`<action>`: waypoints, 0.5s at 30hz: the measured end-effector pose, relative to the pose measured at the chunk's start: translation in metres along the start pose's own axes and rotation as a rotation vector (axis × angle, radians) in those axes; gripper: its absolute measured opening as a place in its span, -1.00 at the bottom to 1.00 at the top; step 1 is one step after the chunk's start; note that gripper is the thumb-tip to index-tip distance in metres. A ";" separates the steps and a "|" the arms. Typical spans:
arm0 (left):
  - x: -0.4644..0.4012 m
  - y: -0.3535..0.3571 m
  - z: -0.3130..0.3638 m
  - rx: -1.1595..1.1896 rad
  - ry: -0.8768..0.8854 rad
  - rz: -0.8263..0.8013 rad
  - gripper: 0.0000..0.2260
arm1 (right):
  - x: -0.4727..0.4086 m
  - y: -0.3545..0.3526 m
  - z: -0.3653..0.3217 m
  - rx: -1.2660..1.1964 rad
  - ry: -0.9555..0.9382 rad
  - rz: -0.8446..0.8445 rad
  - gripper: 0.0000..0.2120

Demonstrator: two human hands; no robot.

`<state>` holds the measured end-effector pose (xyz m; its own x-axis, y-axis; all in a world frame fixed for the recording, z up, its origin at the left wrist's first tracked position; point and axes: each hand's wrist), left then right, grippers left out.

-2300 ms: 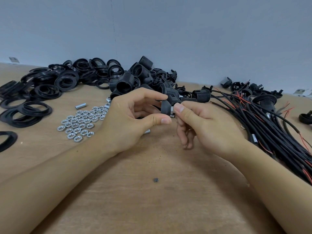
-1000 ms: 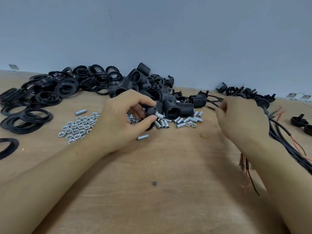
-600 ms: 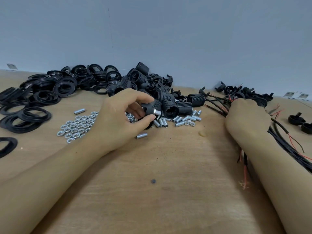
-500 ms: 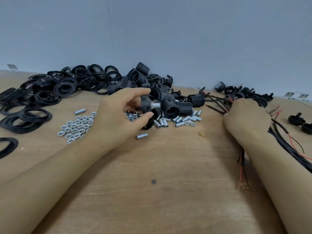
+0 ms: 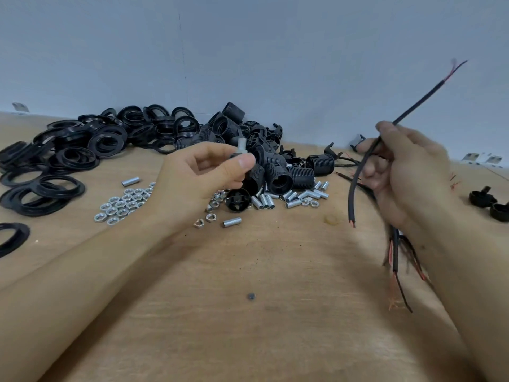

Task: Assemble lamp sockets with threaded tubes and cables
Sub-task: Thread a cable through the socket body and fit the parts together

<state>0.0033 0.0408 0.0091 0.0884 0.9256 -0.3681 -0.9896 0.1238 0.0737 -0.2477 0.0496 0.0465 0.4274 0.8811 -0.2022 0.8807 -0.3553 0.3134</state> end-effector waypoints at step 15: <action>-0.002 -0.001 0.001 0.486 -0.452 -0.118 -0.80 | 0.020 0.017 0.015 -0.082 -0.083 -0.179 -0.88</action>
<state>0.0046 0.0388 0.0106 0.3360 0.9417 0.0167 -0.8161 0.2822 0.5043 -0.2210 0.0558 0.0336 0.2842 0.8981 -0.3357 0.9259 -0.1662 0.3391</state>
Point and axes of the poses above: each hand's wrist, its own x-axis away from the middle knuckle, its own y-axis out of the palm, z = x × y, and after that the axes turned 2 degrees about y, right-handed
